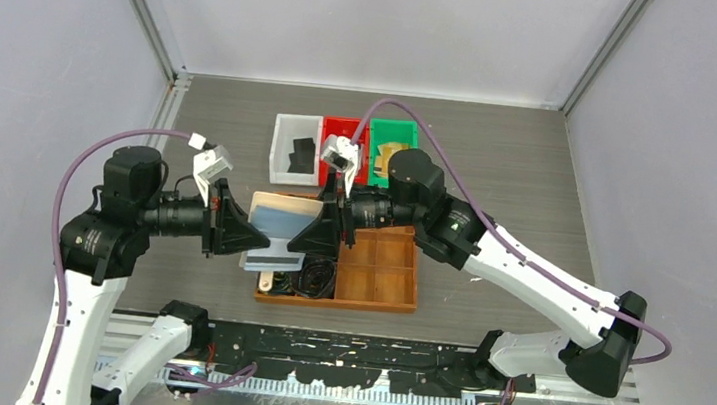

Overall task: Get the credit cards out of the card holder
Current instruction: Remove the credit card from the card holder.

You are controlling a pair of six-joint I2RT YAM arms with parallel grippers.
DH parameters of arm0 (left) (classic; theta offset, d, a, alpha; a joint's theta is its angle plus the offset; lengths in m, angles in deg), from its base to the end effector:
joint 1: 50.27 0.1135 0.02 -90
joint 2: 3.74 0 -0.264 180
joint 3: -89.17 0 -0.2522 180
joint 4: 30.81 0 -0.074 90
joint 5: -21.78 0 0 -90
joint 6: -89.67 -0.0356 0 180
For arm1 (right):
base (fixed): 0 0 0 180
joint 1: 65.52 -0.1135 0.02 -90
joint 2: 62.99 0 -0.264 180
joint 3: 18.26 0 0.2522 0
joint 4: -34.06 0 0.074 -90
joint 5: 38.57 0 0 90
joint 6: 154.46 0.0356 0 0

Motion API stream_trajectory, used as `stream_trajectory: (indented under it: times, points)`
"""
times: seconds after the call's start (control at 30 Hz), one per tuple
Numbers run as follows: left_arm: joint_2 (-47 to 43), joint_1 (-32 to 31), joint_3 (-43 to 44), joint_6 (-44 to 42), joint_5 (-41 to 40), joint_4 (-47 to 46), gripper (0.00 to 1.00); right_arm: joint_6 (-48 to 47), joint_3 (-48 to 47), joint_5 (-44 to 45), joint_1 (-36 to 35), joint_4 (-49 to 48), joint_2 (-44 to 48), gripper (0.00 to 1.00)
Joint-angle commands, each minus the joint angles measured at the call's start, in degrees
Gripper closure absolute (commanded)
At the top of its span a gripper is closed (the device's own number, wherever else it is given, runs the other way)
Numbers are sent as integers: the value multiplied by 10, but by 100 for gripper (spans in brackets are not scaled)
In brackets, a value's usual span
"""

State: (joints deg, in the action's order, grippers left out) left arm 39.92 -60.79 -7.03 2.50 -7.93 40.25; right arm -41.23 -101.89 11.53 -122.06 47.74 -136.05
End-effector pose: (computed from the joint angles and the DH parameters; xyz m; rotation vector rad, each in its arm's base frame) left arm 0.0931 -0.0487 0.4113 0.7623 1.8809 -1.2389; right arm 0.1420 0.2563 0.4068 -1.0957 1.5289 1.5758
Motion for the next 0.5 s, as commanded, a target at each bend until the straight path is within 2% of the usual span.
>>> stream_trajectory:
  times: [0.0, 0.27, 0.47]
  points:
    - [6, 0, 22, -51, 22, 42, 89, -209, -87, 57, -18, 231, -11, 45]
    - [15, 0, 21, -60, 28, 54, 88, -273, -147, 122, -52, 268, -42, 50]
    - [21, 0, 25, -68, 38, 62, 87, -270, -161, 132, -58, 253, -54, 70]
